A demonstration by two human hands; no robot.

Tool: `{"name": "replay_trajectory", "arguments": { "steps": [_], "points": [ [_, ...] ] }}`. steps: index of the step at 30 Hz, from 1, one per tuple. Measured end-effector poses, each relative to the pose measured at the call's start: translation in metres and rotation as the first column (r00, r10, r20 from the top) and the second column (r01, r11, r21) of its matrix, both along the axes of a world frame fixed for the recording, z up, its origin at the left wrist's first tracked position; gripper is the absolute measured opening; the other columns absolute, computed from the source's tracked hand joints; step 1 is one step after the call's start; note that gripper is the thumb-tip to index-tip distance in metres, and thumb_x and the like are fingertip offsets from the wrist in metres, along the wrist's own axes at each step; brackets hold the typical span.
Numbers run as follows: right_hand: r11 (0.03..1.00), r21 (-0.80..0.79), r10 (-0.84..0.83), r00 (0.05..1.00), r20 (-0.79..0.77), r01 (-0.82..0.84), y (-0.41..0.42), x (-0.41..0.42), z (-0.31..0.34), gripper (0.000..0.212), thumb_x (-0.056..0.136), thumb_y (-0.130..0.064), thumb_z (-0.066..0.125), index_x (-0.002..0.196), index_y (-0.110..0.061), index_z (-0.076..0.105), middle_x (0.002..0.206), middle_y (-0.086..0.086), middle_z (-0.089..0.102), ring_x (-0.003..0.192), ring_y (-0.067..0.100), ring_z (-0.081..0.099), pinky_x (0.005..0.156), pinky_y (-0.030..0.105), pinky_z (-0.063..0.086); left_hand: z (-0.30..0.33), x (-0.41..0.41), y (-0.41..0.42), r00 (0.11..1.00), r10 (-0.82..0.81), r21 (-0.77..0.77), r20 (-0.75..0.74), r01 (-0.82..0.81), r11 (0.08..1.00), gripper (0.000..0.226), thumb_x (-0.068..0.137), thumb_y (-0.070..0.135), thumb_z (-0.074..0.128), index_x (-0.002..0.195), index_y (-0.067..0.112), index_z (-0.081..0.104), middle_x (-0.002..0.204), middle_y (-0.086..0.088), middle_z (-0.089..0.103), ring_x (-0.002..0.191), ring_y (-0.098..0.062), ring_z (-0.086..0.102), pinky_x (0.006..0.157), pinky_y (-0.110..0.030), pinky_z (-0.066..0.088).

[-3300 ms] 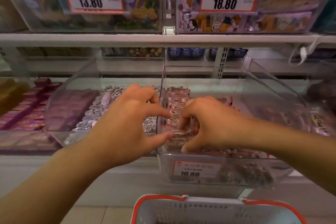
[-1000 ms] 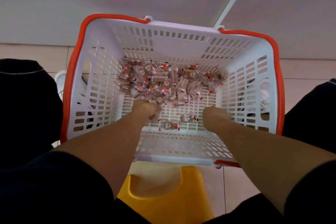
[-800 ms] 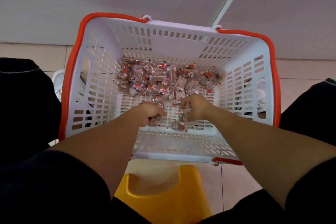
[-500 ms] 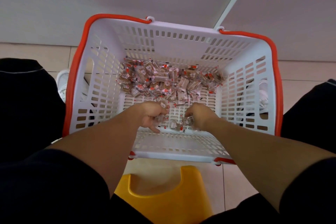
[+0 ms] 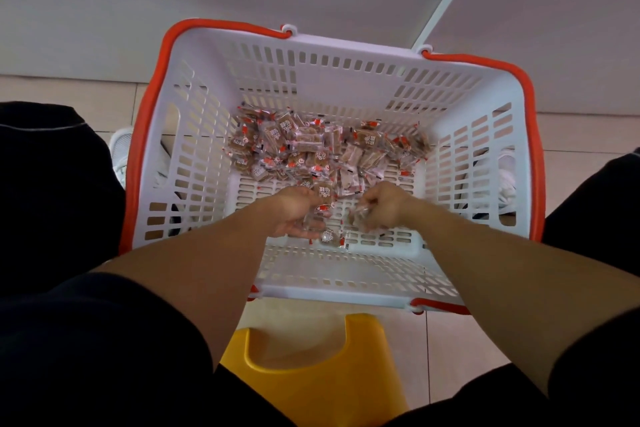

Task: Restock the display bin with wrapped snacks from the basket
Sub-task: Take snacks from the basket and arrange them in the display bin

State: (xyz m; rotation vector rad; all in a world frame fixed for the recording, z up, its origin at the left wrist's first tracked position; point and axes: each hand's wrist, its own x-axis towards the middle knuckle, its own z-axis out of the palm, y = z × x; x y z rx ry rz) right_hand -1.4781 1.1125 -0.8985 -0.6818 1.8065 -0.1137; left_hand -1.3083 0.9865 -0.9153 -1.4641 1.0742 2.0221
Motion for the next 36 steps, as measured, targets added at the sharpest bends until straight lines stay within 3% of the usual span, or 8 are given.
{"name": "replay_trajectory", "arguments": {
  "steps": [8,12,18,20,24,28,31,36],
  "points": [
    [0.982,-0.112,-0.127,0.968,0.218,0.154,-0.035,-0.035,0.074,0.036,0.077,0.003,0.079,0.107,-0.014,0.071,0.102,0.006,0.073,0.087,0.018,0.072,0.076,0.033,0.061,0.050,-0.011,-0.023,0.934,-0.270,-0.025,-0.232,0.272,0.962,0.004,0.097,0.015,0.060,0.100,0.013,0.058,0.075,-0.009,0.066,0.099,-0.024,0.072,0.083,-0.047,0.059],
    [0.917,-0.339,-0.146,0.967,0.207,0.211,-0.041,-0.033,0.115,0.055,0.075,0.006,0.080,0.123,-0.015,0.062,0.106,-0.005,0.065,0.095,0.010,0.064,0.081,0.037,0.060,0.101,-0.013,-0.040,0.881,-0.371,-0.121,-0.293,0.351,0.929,0.030,0.096,0.017,0.061,0.124,0.009,0.055,0.083,-0.015,0.065,0.102,-0.023,0.071,0.076,-0.039,0.061],
    [0.853,-0.517,0.006,0.988,0.153,0.075,-0.057,-0.034,0.212,0.049,0.073,0.007,0.081,0.115,-0.012,0.068,0.083,-0.014,0.070,0.080,-0.001,0.063,0.070,0.013,0.052,0.200,-0.014,-0.059,0.810,-0.067,0.091,-0.582,0.147,0.985,0.028,0.097,0.013,0.049,0.091,0.013,0.076,0.095,-0.007,0.073,0.090,-0.017,0.071,0.095,-0.043,0.055],
    [0.811,-0.582,0.045,0.985,0.168,0.062,-0.063,-0.035,0.252,0.044,0.073,0.012,0.077,0.110,-0.010,0.069,0.080,-0.010,0.073,0.075,0.002,0.065,0.070,0.016,0.054,0.239,-0.013,-0.067,0.769,0.031,0.197,-0.639,0.124,0.972,0.028,0.095,0.017,0.048,0.106,0.008,0.073,0.108,-0.012,0.070,0.101,-0.022,0.068,0.093,-0.037,0.056],
    [0.666,-0.745,0.122,0.980,0.155,0.035,-0.072,-0.026,0.333,0.042,0.066,0.003,0.080,0.104,-0.011,0.070,0.088,0.004,0.073,0.084,0.013,0.067,0.079,0.028,0.058,0.316,-0.014,-0.072,0.730,-0.205,-0.036,-0.652,0.240,0.970,0.037,0.092,0.042,0.046,0.116,0.016,0.058,0.109,-0.006,0.063,0.097,-0.016,0.059,0.080,-0.034,0.053],
    [0.557,-0.821,0.094,0.973,0.213,0.126,-0.072,-0.020,0.382,0.040,0.063,0.000,0.078,0.101,-0.008,0.069,0.091,0.012,0.073,0.084,0.021,0.067,0.080,0.033,0.058,0.378,-0.009,-0.079,0.712,-0.155,0.005,-0.685,0.218,0.976,0.042,0.088,0.047,0.050,0.110,0.015,0.064,0.095,-0.008,0.065,0.102,-0.029,0.067,0.083,-0.058,0.054],
    [0.508,-0.845,0.069,0.971,0.231,0.165,-0.070,-0.017,0.397,0.035,0.062,-0.004,0.079,0.095,-0.013,0.070,0.083,0.007,0.073,0.075,0.015,0.066,0.072,0.029,0.058,0.405,-0.011,-0.080,0.709,-0.130,0.023,-0.693,0.202,0.979,0.047,0.087,0.044,0.050,0.110,0.006,0.067,0.096,-0.016,0.068,0.092,-0.036,0.072,0.069,-0.042,0.061],
    [0.477,-0.876,0.027,0.994,0.103,0.078,-0.071,-0.026,0.411,0.031,0.062,-0.008,0.079,0.092,-0.016,0.075,0.090,0.022,0.073,0.079,0.026,0.071,0.077,0.038,0.062,0.411,-0.037,-0.078,0.686,-0.238,-0.287,-0.688,0.044,0.957,0.054,0.087,0.049,0.047,0.108,0.005,0.068,0.096,-0.021,0.073,0.070,-0.020,0.073,0.052,-0.020,0.056]
  ]
}}
